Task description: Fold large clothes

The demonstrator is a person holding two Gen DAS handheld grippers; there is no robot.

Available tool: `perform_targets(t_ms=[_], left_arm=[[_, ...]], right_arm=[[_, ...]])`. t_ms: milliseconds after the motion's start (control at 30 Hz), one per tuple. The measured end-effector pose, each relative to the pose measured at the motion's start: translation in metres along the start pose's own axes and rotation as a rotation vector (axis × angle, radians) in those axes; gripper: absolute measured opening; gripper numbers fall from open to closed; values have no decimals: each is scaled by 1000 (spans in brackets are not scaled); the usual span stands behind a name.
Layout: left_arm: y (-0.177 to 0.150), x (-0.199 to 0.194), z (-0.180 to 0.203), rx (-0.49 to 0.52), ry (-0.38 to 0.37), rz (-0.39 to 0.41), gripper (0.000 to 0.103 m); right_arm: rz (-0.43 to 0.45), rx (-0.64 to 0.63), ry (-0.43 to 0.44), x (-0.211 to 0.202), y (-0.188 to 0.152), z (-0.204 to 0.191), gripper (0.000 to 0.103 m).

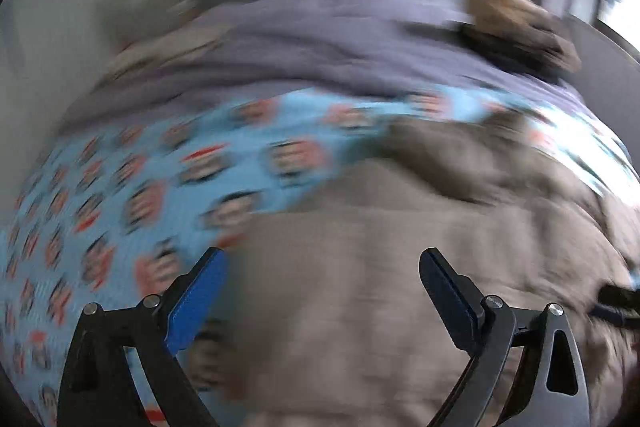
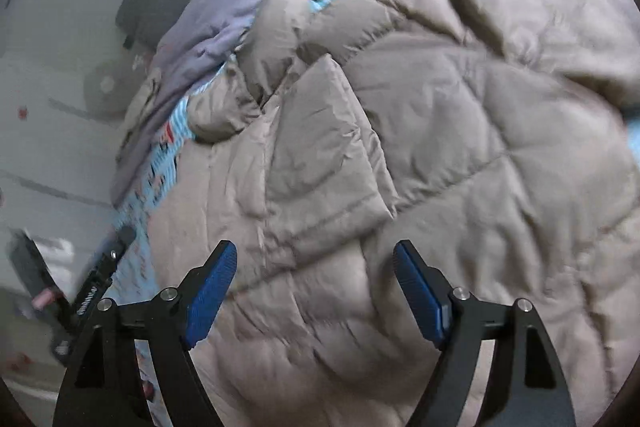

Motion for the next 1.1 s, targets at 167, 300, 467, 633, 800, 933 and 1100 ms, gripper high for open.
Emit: perform_targets(t_ms=[167, 300, 467, 633, 800, 933, 1100], left_arm=[[-23, 37, -65, -167, -38, -138, 97], [-37, 68, -43, -47, 65, -157, 97], [-42, 89, -26, -39, 73, -165, 97], [-42, 92, -26, -21, 59, -176, 98], [-30, 71, -25, 20, 92, -159, 97], [-23, 48, -16, 66, 90, -123, 97], [-18, 19, 14, 109, 39, -92, 97]], right_arm=[[-15, 57, -5, 21, 13, 3, 15], [56, -181, -130, 21, 16, -37, 13], [81, -238, -247, 26, 23, -38, 13], [48, -143, -228, 29, 11, -1, 12], [70, -91, -217, 10, 12, 8, 23], [137, -99, -322, -12, 11, 13, 28], [128, -71, -289, -40, 9, 31, 31]])
Point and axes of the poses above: each gripper's, at about its wrist camera, not at the fingertips, and x roughly the way its jaws point, z to its right, y to its top, the point moved 1 cm from there along x, roughly the way its jaws point, and after that the axes turned 5 degrees about x, right-handed, at the moved point
